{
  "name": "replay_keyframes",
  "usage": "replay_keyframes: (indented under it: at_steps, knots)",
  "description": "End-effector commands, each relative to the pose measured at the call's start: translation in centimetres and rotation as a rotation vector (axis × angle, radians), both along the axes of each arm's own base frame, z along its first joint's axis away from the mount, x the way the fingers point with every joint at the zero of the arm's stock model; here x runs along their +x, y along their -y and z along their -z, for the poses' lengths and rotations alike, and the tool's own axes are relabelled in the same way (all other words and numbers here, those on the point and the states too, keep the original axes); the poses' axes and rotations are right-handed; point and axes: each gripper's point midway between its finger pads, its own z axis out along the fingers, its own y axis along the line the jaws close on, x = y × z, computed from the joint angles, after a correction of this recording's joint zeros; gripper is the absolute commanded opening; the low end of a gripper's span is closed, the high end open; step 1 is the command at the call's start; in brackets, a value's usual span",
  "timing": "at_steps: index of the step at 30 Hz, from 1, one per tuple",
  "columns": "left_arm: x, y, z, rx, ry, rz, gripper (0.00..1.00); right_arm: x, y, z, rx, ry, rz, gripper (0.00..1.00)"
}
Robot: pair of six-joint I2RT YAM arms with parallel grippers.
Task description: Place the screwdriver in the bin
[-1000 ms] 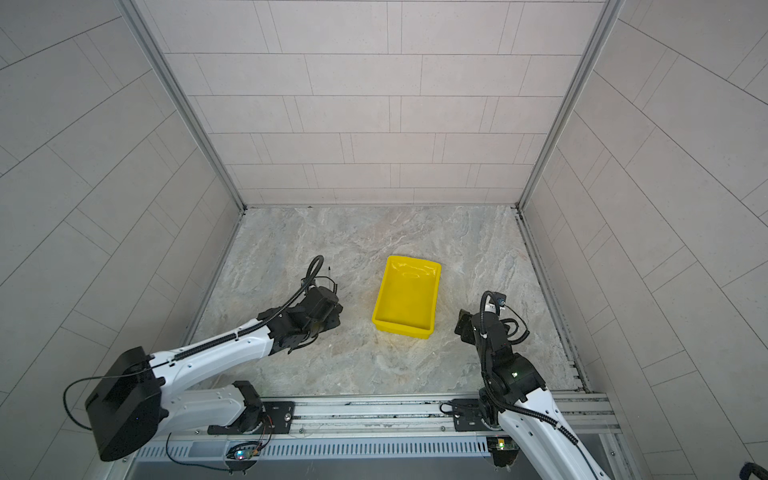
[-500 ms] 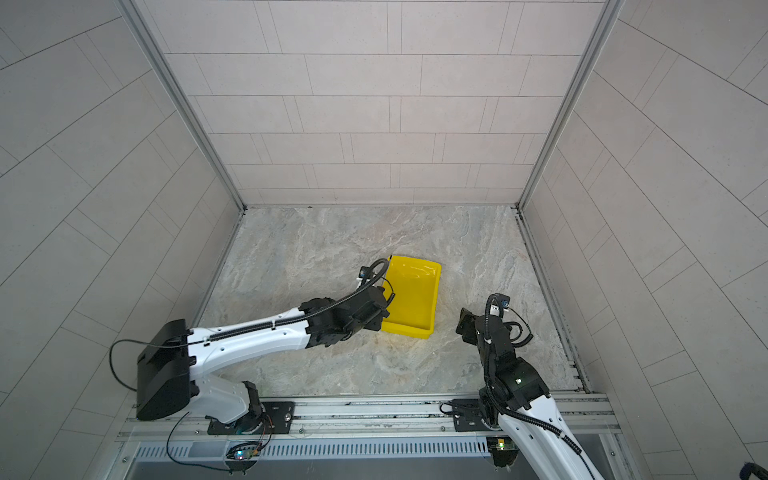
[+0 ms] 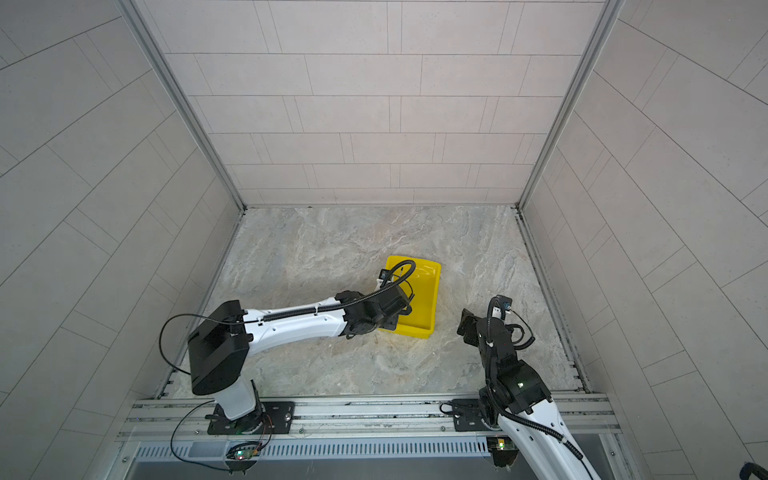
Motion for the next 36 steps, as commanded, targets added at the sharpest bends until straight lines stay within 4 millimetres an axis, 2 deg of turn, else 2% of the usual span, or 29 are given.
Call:
replay_keyframes:
  at_steps: [1, 9, 14, 17, 19, 24, 26, 28, 30, 31, 32, 34, 36]
  knots:
    - [0.6, 0.0, -0.3, 0.025, 0.004, -0.029, 0.23, -0.3, 0.3, 0.6, -0.006, -0.014, 0.018, 0.88]
    - [1.7, -0.7, 0.4, 0.08, 0.024, -0.102, 0.24, -0.1, 0.2, 0.7, -0.009, -0.025, 0.019, 0.88]
    - [1.8, -0.6, 0.6, 0.096, 0.01, -0.108, 0.3, 0.0, 0.1, 0.8, -0.01, -0.029, 0.014, 0.88]
    - [1.5, -0.3, 0.1, 0.09, -0.004, -0.088, 0.41, 0.0, 0.2, 0.7, -0.01, -0.029, 0.02, 0.88]
    - [1.5, -0.2, -0.7, 0.085, -0.003, -0.079, 0.53, 0.0, 0.2, 0.7, -0.01, -0.03, 0.019, 0.88]
    - [1.5, -0.2, -3.8, 0.047, 0.02, -0.046, 0.81, 0.1, 0.2, 0.7, -0.01, -0.027, 0.019, 0.88]
    - [1.5, -1.0, -5.1, 0.03, 0.007, -0.022, 0.89, 0.1, 0.1, 0.8, -0.01, -0.033, 0.015, 0.88]
    - [1.7, -2.9, -5.8, 0.016, -0.029, -0.02, 0.92, 0.1, 0.1, 0.8, -0.012, -0.035, 0.015, 0.88]
    - [1.9, -5.9, -5.6, 0.011, -0.066, -0.055, 0.93, 0.1, 0.1, 0.8, -0.012, -0.035, 0.015, 0.88]
    - [2.2, -8.2, -4.9, 0.019, -0.084, -0.099, 0.94, 0.1, 0.1, 0.8, -0.013, -0.034, 0.014, 0.88]
    - [2.5, -10.5, -4.0, 0.033, -0.094, -0.15, 0.99, 0.1, 0.1, 0.8, -0.012, -0.035, 0.013, 0.88]
    - [2.3, -14.7, -2.2, 0.077, -0.12, -0.222, 1.0, 0.1, 0.1, 0.8, -0.01, -0.035, 0.013, 0.88]
    - [1.5, -17.9, -1.3, 0.15, -0.112, -0.26, 1.0, 0.1, 0.0, 0.8, -0.01, -0.034, 0.011, 0.88]
